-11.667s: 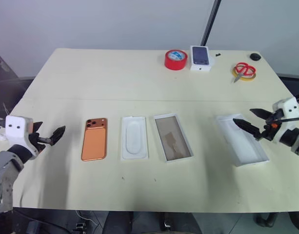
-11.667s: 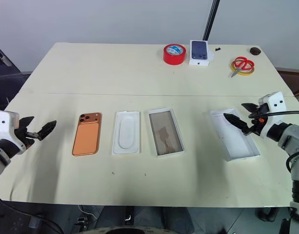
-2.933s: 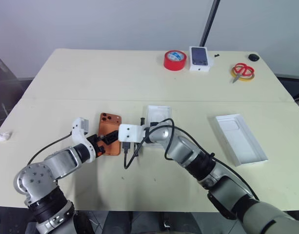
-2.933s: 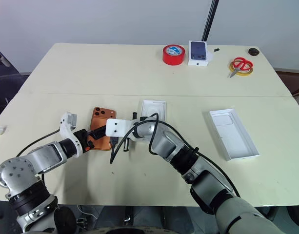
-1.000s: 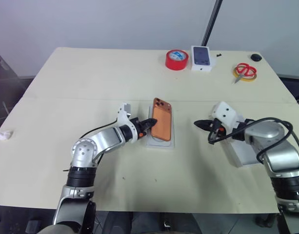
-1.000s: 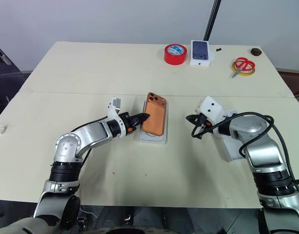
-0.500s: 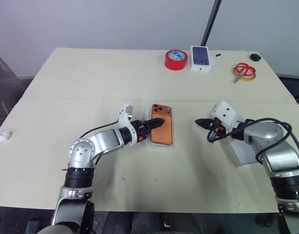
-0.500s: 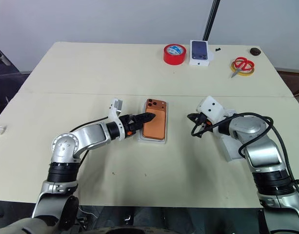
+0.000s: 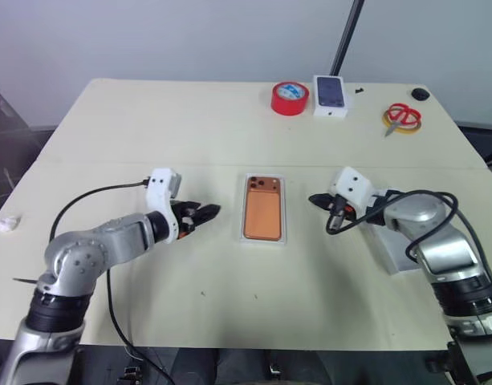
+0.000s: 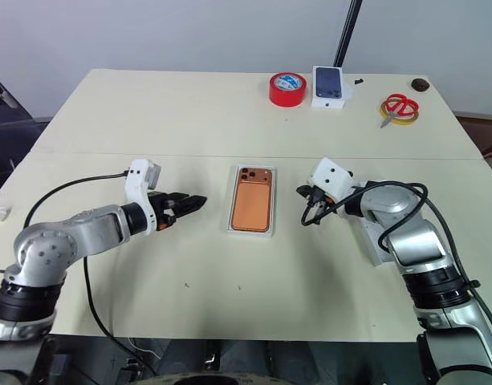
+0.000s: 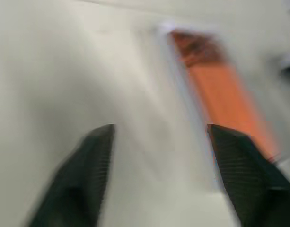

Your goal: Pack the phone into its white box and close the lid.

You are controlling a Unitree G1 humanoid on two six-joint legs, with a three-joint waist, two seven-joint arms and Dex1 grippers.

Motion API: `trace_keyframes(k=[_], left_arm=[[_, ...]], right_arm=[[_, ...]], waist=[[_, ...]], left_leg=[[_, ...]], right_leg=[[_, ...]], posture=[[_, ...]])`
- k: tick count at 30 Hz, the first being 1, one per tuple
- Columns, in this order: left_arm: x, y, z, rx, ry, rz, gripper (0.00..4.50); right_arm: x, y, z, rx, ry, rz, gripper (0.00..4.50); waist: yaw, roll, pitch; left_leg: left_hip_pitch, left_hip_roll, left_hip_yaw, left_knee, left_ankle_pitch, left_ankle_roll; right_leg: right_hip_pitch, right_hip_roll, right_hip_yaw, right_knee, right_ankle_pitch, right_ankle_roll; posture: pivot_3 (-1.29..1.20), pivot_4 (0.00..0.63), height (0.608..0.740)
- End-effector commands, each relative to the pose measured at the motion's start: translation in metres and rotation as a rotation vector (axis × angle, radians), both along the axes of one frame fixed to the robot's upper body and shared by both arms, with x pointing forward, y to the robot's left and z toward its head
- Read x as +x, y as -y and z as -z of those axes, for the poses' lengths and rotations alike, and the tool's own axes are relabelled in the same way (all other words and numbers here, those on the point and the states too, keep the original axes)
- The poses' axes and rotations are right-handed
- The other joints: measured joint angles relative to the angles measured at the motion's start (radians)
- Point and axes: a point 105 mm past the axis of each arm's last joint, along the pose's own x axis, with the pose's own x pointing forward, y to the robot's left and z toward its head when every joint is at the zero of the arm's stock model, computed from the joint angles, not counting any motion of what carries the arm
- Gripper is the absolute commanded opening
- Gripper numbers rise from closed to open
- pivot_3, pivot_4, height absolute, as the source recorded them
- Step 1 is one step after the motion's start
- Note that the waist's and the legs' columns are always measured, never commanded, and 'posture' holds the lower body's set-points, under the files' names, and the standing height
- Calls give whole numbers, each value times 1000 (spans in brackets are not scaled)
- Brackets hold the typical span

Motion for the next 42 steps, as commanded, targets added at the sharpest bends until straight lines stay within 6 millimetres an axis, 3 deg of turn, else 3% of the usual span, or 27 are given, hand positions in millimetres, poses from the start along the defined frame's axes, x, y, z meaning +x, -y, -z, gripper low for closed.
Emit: trace_keyframes(k=[1,3,7,13,16,20,27,32,36,42], left_arm=[[5,0,-9,54,124,33,1468],[12,0,-3,116,131,42,488],[27,16,8,219,150,86,488],[47,62,19,212,132,202,488],[46,83,31,256,94,295,488],[39,111,30,235,97,415,488],[8,158,25,189,88,644,488],[-14,186,27,175,64,766,488],[-25,197,28,153,37,819,488],[-30,201,28,142,16,840,488]], right_arm=[[5,-9,-10,-35,59,-14,0],[9,-14,-7,-67,68,-8,0],[14,-27,0,-149,83,-12,0],[20,-46,13,-232,92,-47,0],[19,-50,16,-262,99,-68,0],[11,-50,16,-262,90,-87,0],[-20,-32,16,-290,40,-139,0],[-42,-7,19,-342,-17,-123,0],[-55,15,21,-380,-59,-95,0],[-57,42,25,-410,-86,-9,0]], waist=[[4,0,0],[8,0,0],[8,0,0],[4,0,0],[3,0,0],[4,0,0],[31,1,0],[30,1,0],[28,1,0],[26,1,0]], left_leg=[[0,0,0,0,0,0],[-1,0,0,0,0,0],[-2,-1,0,1,0,0],[-2,-1,0,1,0,1],[-2,-1,0,1,0,1],[-1,-1,0,2,0,1],[-3,-3,-1,3,-1,1],[-2,-4,-1,3,-1,2],[-2,-4,-2,3,-1,2],[-2,-3,-2,3,-1,2]], right_leg=[[-1,0,0,0,0,0],[-1,-1,0,-1,0,0],[-1,-1,0,-1,0,0],[-1,0,0,-1,0,0],[-2,0,0,0,0,1],[-2,0,0,3,0,1],[-1,-2,0,2,0,2],[1,-2,0,1,-1,2],[1,-2,0,1,-1,2],[1,-1,0,1,-1,2]], posture=[[0,150,732],[0,150,732],[0,150,732],[0,150,732],[0,150,732],[0,150,732],[0,150,732],[0,150,732],[0,150,732],[0,150,732]])
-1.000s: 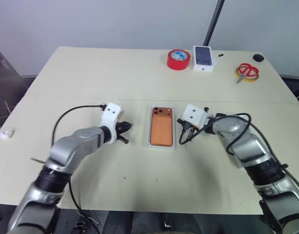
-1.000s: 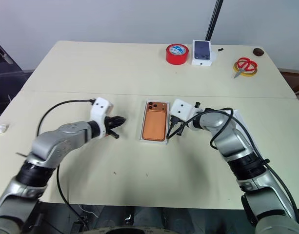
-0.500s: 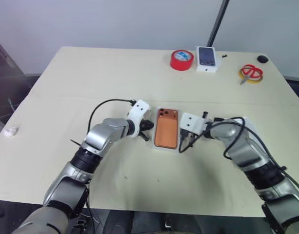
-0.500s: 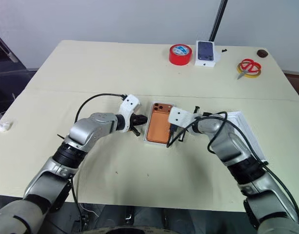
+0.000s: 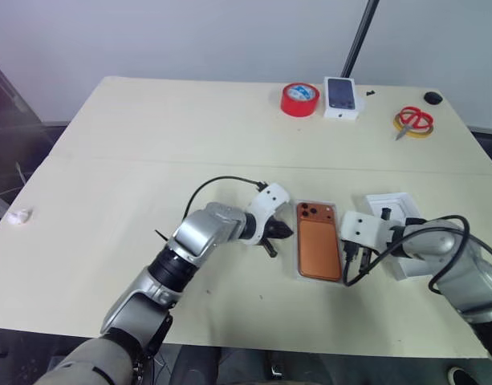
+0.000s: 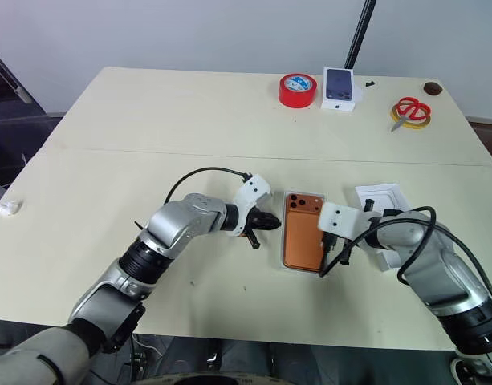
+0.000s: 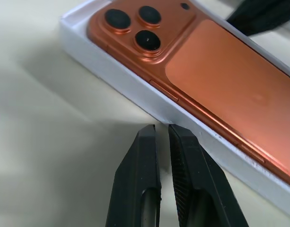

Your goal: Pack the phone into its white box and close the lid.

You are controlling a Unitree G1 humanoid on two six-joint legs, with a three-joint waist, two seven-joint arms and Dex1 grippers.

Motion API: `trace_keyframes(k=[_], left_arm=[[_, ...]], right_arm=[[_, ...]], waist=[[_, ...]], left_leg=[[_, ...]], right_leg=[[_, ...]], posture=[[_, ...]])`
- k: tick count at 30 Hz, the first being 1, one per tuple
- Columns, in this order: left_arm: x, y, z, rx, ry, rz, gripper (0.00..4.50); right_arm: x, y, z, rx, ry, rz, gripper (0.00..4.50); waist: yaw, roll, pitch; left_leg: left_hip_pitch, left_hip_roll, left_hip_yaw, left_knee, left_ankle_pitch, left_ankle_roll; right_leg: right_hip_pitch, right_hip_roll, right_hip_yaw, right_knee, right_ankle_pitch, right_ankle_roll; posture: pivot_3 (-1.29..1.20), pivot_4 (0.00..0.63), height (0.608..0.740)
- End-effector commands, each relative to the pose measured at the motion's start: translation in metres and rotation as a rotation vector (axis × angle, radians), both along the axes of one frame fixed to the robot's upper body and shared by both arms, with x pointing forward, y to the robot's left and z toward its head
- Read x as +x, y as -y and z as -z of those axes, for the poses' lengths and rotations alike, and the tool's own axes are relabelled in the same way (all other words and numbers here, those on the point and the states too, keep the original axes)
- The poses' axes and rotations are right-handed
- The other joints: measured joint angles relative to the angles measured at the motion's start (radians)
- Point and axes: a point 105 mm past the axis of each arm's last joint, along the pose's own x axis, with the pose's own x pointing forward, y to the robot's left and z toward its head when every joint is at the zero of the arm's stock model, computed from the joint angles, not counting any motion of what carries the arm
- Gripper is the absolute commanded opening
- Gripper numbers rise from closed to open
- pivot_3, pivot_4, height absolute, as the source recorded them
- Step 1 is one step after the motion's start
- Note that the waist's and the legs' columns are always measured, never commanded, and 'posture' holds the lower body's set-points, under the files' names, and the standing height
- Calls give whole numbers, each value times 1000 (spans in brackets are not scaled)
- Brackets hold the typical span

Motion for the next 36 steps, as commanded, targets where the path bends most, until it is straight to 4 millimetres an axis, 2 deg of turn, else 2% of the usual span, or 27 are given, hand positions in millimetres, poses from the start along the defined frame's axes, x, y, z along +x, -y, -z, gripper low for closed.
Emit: trace_keyframes(k=[1,4,9,12,17,19,21,24,27,30,33,36], left_arm=[[-25,24,-7,-47,-21,141,488],[-24,20,-7,-42,-18,141,488],[-9,7,-5,-32,-2,56,488],[7,-9,-9,-49,13,-30,445],[28,-35,-14,-77,55,-166,445],[33,-52,-17,-108,70,-219,445],[33,-65,-21,-136,110,-240,445],[22,-75,-31,-195,217,-188,445],[0,-83,-41,-229,366,-78,445],[-20,-89,-41,-222,444,30,445],[-38,-93,-37,-201,479,120,445],[-45,-98,-31,-194,464,145,445]], right_arm=[[0,-3,-8,16,35,-27,0],[1,6,-7,3,43,-2,0],[5,17,-14,9,54,36,0],[1,25,-25,47,17,71,826],[-8,37,-42,74,-4,119,3363],[-8,50,-43,78,-31,222,4323],[-8,58,-42,104,-60,301,4323],[-3,59,-38,198,-109,419,4323],[3,60,-31,258,-150,526,4323],[8,62,-26,287,-180,614,4323],[12,62,-22,317,-202,677,3498],[13,59,-21,336,-228,715,1961]], waist=[[0,0,0],[0,0,0],[0,0,0],[-1,0,0],[-5,0,0],[-5,1,0],[-8,1,0],[-12,1,0],[-15,1,0],[-15,1,0],[-19,2,0],[-20,2,0]], left_leg=[[0,0,0,0,0,0],[0,0,0,0,0,0],[0,0,0,0,0,0],[0,0,0,0,0,0],[1,1,0,0,0,0],[1,1,0,0,0,0],[1,2,0,0,0,0],[1,4,1,0,0,0],[1,4,1,0,0,0],[1,5,1,0,0,0],[1,5,2,0,0,0],[1,4,2,0,0,0]], right_leg=[[0,0,0,0,0,0],[0,0,0,0,0,0],[0,0,0,0,0,0],[0,0,0,0,0,0],[0,1,0,1,0,0],[0,1,0,2,0,0],[0,1,1,2,0,0],[-1,1,1,3,0,0],[-1,0,1,4,0,0],[-1,0,1,4,0,0],[-1,0,2,4,0,-1],[-1,0,1,4,0,-1]], posture=[[0,150,732],[0,150,732],[0,150,732],[0,150,732],[0,150,732],[0,150,732],[0,150,732],[0,150,732],[0,150,732],[0,150,732],[0,150,732],[0,150,732]])
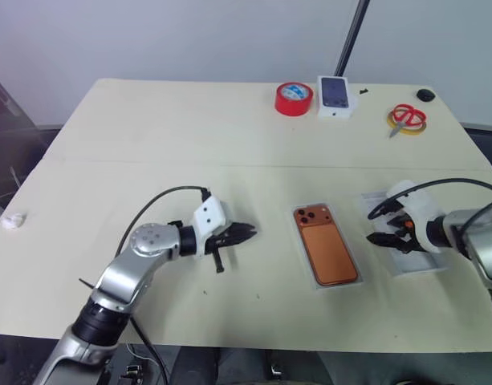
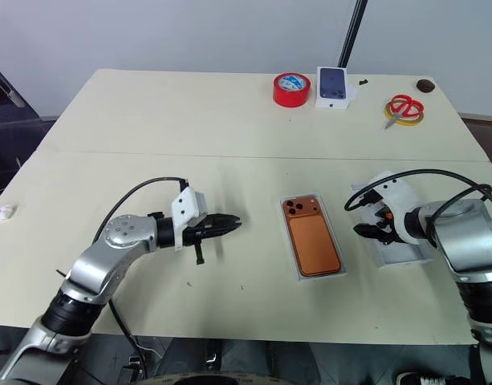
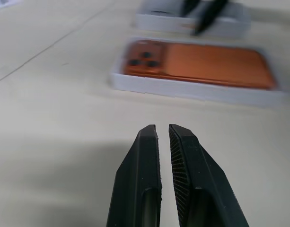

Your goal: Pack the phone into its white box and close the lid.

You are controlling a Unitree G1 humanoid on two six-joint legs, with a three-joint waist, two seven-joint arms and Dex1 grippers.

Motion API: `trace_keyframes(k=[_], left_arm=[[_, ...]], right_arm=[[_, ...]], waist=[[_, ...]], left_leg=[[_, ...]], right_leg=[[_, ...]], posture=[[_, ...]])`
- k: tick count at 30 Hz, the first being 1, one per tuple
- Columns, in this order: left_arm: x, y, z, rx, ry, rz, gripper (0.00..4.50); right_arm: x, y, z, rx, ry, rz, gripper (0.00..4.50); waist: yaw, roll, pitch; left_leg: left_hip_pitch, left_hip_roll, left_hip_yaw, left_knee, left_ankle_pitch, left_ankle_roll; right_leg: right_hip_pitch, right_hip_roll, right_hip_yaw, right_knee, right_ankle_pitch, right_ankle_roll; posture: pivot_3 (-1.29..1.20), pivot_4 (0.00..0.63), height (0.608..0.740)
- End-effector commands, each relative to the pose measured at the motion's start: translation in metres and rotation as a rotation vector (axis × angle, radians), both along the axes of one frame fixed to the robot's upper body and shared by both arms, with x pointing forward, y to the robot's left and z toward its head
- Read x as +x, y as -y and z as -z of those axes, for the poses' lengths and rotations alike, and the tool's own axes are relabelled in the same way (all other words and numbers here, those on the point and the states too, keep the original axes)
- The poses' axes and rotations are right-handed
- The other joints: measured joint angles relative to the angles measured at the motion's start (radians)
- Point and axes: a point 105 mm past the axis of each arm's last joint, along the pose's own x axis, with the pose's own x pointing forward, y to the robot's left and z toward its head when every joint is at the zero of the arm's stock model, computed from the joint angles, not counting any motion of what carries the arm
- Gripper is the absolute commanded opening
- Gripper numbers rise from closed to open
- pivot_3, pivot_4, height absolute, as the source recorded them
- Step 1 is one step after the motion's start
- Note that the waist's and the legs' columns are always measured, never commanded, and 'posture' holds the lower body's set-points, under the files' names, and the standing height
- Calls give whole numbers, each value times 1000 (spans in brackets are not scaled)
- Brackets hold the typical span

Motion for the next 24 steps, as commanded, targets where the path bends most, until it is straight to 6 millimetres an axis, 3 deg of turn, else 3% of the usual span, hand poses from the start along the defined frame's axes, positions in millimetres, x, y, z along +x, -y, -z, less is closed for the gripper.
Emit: trace_keyframes(k=[1,4,8,11,16,20,24], left_arm=[[-9,2,-6,-4,51,51,445],[-8,2,-4,-7,47,38,445],[-3,0,-6,-38,42,-1,445],[6,-7,-9,-66,41,-64,445],[32,-27,-8,-90,44,-211,445],[48,-36,-11,-111,53,-278,445],[57,-38,-14,-123,65,-299,445]], right_arm=[[3,-1,-8,21,6,44,1374],[1,-1,-9,27,-8,64,52],[5,-10,-30,114,45,66,52],[11,-32,-66,284,133,19,52],[3,-76,-100,569,127,-185,52],[-11,-117,-114,755,15,-393,52],[-41,-145,-106,864,-200,-508,52]], waist=[[-2,0,0],[-2,0,0],[-3,0,0],[-11,2,0],[-4,3,0],[-3,2,0],[-2,2,0]], left_leg=[[0,0,0,0,0,0],[0,0,0,0,0,0],[0,0,0,0,0,0],[0,0,1,0,0,0],[0,0,-1,-1,0,1],[-1,0,0,0,0,1],[-2,1,0,0,-1,1]], right_leg=[[0,0,0,0,0,0],[0,1,0,0,0,0],[0,1,0,0,0,0],[-1,2,1,1,0,0],[-2,3,0,2,0,0],[-2,1,0,2,0,0],[-2,1,0,1,0,0]], posture=[[0,150,732],[0,150,732],[0,150,732],[0,150,732],[0,150,732],[0,150,732],[0,150,732]])
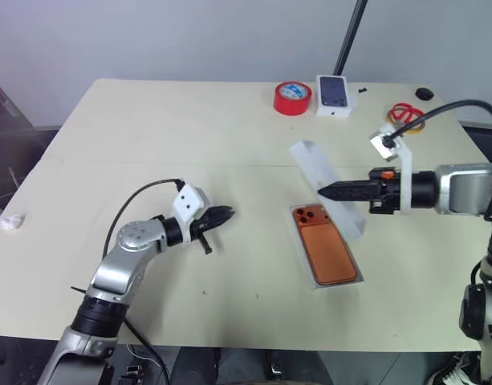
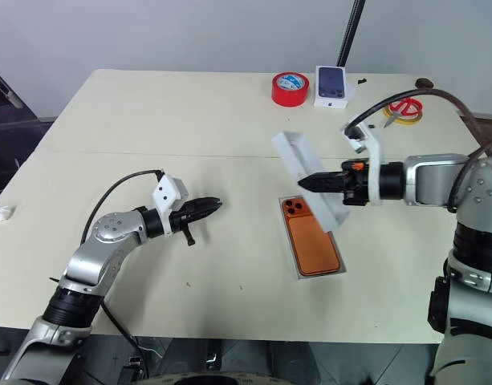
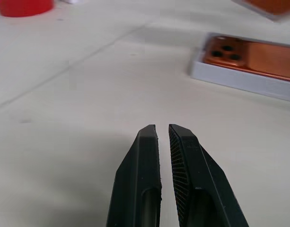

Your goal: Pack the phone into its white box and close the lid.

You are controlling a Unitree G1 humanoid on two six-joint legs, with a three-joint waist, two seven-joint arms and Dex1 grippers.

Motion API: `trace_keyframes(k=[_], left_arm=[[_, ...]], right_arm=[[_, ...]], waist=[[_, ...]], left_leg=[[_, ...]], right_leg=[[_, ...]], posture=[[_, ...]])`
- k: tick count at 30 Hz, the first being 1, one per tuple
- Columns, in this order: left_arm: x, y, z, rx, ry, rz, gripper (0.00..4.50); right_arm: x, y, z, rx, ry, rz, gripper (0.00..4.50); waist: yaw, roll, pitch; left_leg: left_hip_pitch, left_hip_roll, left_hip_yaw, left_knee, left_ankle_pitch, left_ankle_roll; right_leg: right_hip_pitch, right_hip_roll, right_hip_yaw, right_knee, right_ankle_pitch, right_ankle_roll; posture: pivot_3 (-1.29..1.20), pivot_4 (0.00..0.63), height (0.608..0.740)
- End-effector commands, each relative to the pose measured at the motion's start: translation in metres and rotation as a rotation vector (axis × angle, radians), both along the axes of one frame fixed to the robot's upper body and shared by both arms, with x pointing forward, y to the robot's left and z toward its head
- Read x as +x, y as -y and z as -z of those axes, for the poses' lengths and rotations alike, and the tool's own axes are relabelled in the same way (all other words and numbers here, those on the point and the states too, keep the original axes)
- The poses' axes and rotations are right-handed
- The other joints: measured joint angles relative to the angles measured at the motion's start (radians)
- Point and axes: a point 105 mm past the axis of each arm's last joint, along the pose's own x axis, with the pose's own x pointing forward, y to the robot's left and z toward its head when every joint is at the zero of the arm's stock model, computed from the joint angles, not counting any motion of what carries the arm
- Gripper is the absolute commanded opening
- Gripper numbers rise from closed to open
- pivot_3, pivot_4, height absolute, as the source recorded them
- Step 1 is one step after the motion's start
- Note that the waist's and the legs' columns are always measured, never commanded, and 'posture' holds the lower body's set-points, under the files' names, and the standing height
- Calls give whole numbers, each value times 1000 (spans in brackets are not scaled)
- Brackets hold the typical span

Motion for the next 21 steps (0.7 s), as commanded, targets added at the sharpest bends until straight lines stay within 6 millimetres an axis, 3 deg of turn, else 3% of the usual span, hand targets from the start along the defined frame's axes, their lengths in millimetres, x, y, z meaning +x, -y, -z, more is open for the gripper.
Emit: trace_keyframes(k=[1,6,11,16,19,21], left_arm=[[6,-2,-14,-19,62,-15,445],[1,8,-15,-23,75,26,445],[-11,21,-16,-49,64,90,445],[-17,40,-9,-27,53,136,445],[-22,65,-6,-17,56,200,445],[-21,76,-6,-26,51,215,445]], right_arm=[[-30,-22,-1,72,-111,-128,52],[-35,-33,20,122,-219,-124,52],[-25,-43,46,171,-263,-4,52],[-7,-51,51,249,-252,149,52],[2,-48,49,252,-231,236,883],[3,-45,44,231,-204,241,1876]], waist=[[2,0,0],[-7,-1,1],[-4,-1,1],[-3,-1,0],[-2,-1,0],[3,-1,0]], left_leg=[[0,0,0,0,0,0],[0,0,1,1,-1,1],[-1,2,1,1,-1,1],[0,2,1,1,-1,1],[0,2,1,1,-1,1],[-1,1,1,1,-1,1]], right_leg=[[0,0,0,0,0,0],[0,1,1,-1,0,0],[-1,2,1,0,0,0],[0,1,1,0,0,0],[0,1,1,0,0,0],[0,1,1,0,0,0]], posture=[[0,150,732],[0,150,732],[0,150,732],[0,150,732],[0,150,732],[0,150,732]])
